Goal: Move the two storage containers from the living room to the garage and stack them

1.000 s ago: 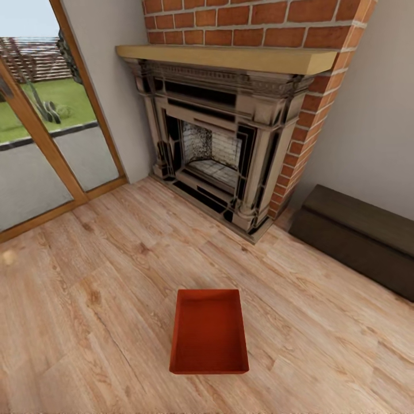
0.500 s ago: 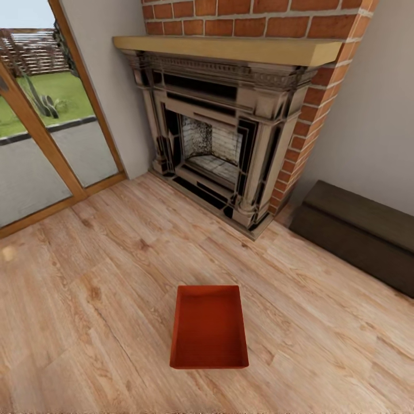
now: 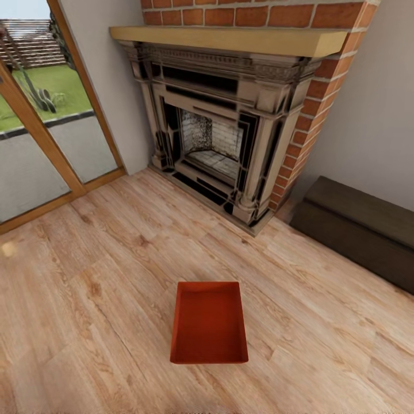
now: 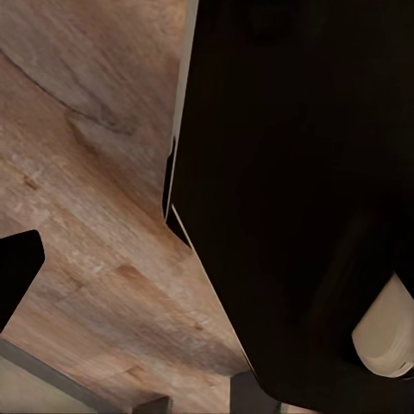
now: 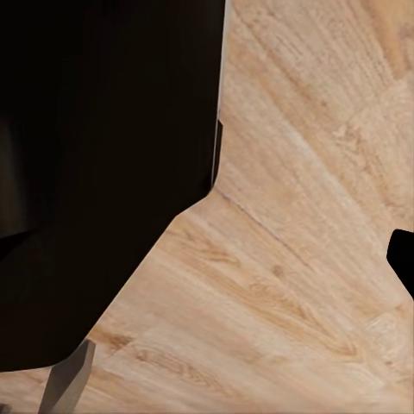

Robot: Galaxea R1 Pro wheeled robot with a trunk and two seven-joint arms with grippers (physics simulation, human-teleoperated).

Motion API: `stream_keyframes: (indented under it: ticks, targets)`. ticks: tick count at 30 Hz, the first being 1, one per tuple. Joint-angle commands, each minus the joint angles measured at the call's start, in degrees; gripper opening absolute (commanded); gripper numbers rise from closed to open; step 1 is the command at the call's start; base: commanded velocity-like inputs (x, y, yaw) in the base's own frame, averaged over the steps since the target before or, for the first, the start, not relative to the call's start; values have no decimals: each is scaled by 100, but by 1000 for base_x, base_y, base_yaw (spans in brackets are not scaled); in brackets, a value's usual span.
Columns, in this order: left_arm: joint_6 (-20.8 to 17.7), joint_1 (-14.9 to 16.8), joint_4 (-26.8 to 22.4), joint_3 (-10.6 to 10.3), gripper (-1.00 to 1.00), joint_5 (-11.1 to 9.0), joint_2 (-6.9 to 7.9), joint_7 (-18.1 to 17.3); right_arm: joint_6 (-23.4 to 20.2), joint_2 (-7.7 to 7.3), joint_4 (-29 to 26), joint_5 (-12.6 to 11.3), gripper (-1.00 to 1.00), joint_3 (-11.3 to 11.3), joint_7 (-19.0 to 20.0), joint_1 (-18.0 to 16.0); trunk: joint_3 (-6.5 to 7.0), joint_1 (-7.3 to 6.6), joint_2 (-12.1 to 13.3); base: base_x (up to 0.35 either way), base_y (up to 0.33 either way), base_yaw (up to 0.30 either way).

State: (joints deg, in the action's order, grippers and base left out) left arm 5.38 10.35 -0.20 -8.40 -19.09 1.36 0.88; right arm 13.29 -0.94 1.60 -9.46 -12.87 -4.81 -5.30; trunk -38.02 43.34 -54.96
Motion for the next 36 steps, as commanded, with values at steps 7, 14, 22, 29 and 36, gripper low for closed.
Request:
stream_keyframes:
  ticks: [7,14,22,29,36]
  targets:
    - [16,2,2,-48,100,-40,-4,10,38,6,16,-47,100,-57,-3,-6,-69,0,-3,0,0,0]
    - [16,2,3,-47,100,-42,4,17,41,6,16,-47,100,-58,-4,-6,-133,0,-3,0,0,0]
    - [16,2,3,-47,100,-42,4,17,37,-1,16,-47,100,-58,-3,-6,-207,0,-3,0,0,0]
    - [16,2,3,-47,100,-42,-1,17,40,-3,16,-47,100,-58,-4,-6,-272,0,-3,0,0,0]
    - [16,2,2,-47,100,-42,-4,17,35,-3,16,-47,100,-51,-3,-6,-337,0,-3,0,0,0]
